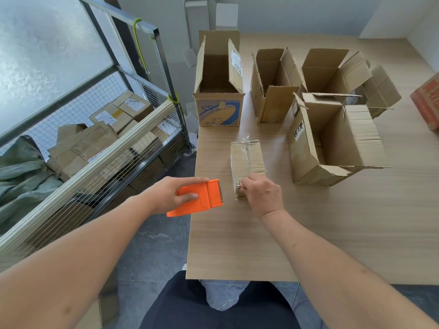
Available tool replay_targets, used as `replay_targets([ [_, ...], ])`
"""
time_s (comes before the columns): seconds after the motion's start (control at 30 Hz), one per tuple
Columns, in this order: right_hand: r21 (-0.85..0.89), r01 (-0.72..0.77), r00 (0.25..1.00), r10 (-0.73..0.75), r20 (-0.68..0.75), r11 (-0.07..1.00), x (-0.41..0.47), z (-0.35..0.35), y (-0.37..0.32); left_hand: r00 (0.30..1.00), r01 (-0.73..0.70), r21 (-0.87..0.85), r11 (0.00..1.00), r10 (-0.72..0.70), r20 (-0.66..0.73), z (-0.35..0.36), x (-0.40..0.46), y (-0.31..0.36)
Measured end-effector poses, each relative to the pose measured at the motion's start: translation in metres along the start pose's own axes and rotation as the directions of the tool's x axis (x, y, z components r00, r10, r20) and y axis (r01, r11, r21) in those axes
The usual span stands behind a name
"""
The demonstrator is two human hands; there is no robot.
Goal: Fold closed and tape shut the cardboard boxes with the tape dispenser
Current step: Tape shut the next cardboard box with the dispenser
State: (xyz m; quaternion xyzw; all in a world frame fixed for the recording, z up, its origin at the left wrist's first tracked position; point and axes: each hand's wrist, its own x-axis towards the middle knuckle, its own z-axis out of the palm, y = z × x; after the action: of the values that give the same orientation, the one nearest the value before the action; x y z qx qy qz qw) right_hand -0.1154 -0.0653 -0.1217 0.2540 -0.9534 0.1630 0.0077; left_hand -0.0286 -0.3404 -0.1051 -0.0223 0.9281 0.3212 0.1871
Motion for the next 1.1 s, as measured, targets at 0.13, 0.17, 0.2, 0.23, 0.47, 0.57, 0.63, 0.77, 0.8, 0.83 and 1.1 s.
replay_targets([
  [0.13, 0.036, -0.009, 0.999, 0.007, 0.043, 0.999, 0.000, -0.001, 0.001, 1.000, 0.023, 0.114, 0.993, -0.021, -0.022, 0.005, 0.010, 0.017],
  [0.17, 0.046, -0.011, 0.999, 0.009, 0.045, 0.999, -0.001, -0.001, 0.001, 0.999, 0.031, 0.171, 0.985, -0.025, -0.036, 0.008, 0.016, 0.024],
  [0.2, 0.048, -0.022, 0.999, 0.020, 0.046, 0.999, -0.001, -0.002, 0.000, 0.998, 0.044, 0.232, 0.972, -0.032, -0.056, 0.011, 0.022, 0.031],
  [0.23, 0.042, -0.041, 0.998, 0.039, 0.052, 0.998, 0.000, -0.002, -0.002, 0.996, 0.059, 0.284, 0.957, -0.038, -0.078, 0.014, 0.027, 0.038],
  [0.47, -0.057, -0.212, 0.967, 0.218, 0.133, 0.976, 0.016, 0.003, -0.029, 0.986, 0.120, 0.414, 0.902, -0.058, -0.159, 0.029, 0.050, 0.095],
  [0.57, -0.085, -0.199, 0.968, 0.210, 0.135, 0.976, 0.017, 0.004, -0.031, 0.982, 0.159, 0.431, 0.888, -0.098, -0.160, 0.030, 0.055, 0.103],
  [0.63, -0.092, -0.190, 0.972, 0.201, 0.125, 0.977, 0.019, 0.003, -0.030, 0.974, 0.205, 0.410, 0.889, -0.145, -0.174, 0.029, 0.058, 0.103],
  [0.77, -0.102, -0.132, 0.983, 0.144, 0.115, 0.986, 0.012, 0.006, -0.037, 0.944, 0.324, 0.344, 0.881, -0.274, -0.186, 0.038, 0.062, 0.100],
  [0.8, -0.092, -0.119, 0.986, 0.129, 0.108, 0.989, 0.010, 0.007, -0.038, 0.942, 0.328, 0.329, 0.885, -0.282, -0.181, 0.044, 0.063, 0.099],
  [0.83, -0.081, -0.114, 0.988, 0.121, 0.095, 0.990, 0.008, 0.009, -0.037, 0.942, 0.327, 0.320, 0.889, -0.280, -0.184, 0.049, 0.063, 0.098],
  [1.1, -0.127, -0.173, 0.983, 0.179, 0.039, 0.977, 0.010, 0.014, -0.027, 0.935, 0.272, 0.311, 0.911, -0.174, -0.309, 0.036, 0.053, 0.078],
])
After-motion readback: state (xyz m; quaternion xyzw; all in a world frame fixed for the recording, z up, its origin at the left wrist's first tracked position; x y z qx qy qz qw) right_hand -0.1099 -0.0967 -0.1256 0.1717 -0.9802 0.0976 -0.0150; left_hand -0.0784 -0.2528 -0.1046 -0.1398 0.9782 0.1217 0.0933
